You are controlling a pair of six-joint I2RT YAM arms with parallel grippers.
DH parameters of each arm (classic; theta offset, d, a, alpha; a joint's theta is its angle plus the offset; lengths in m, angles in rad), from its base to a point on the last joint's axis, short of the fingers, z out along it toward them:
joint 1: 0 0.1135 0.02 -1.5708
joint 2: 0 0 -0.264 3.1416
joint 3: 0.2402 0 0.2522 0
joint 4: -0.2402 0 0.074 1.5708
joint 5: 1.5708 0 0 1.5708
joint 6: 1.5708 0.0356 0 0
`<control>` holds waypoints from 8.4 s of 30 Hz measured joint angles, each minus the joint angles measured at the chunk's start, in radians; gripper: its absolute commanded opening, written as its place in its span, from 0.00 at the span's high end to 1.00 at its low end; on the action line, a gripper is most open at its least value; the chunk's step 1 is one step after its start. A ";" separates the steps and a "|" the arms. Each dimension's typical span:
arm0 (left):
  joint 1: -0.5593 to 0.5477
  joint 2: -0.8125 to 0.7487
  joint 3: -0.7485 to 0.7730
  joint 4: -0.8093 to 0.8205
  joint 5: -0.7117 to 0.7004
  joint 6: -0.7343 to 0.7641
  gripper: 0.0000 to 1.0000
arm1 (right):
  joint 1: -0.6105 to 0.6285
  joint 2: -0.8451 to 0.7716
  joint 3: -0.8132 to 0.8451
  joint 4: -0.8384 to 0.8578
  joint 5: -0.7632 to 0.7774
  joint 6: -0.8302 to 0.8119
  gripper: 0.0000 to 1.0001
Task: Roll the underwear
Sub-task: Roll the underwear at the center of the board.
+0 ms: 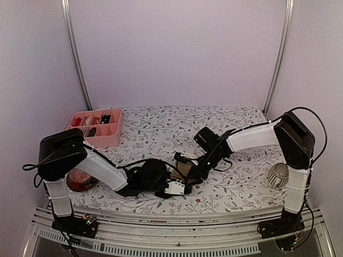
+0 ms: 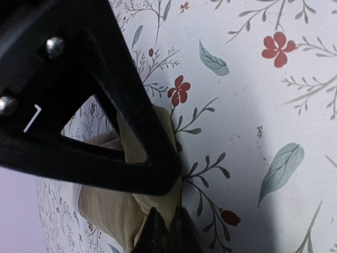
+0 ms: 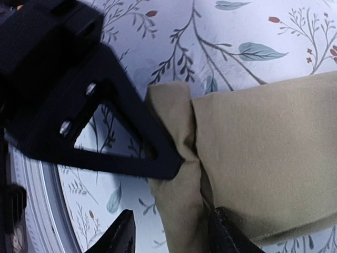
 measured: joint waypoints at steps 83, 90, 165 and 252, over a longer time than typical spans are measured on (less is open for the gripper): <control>0.302 0.252 0.697 -1.141 0.830 -0.263 0.33 | 0.411 -0.139 -0.359 0.540 1.114 -0.304 0.97; 0.328 0.077 0.531 -1.059 0.721 -0.260 0.08 | 0.400 -0.145 -0.337 0.498 1.029 -0.270 0.97; -0.110 -0.046 -0.157 0.164 -0.094 -0.014 1.00 | 0.090 -0.114 -0.008 -0.126 0.171 -0.012 0.36; 0.422 -0.078 0.366 -0.879 0.779 -0.400 0.02 | 0.361 -0.122 -0.254 0.450 0.904 -0.260 0.97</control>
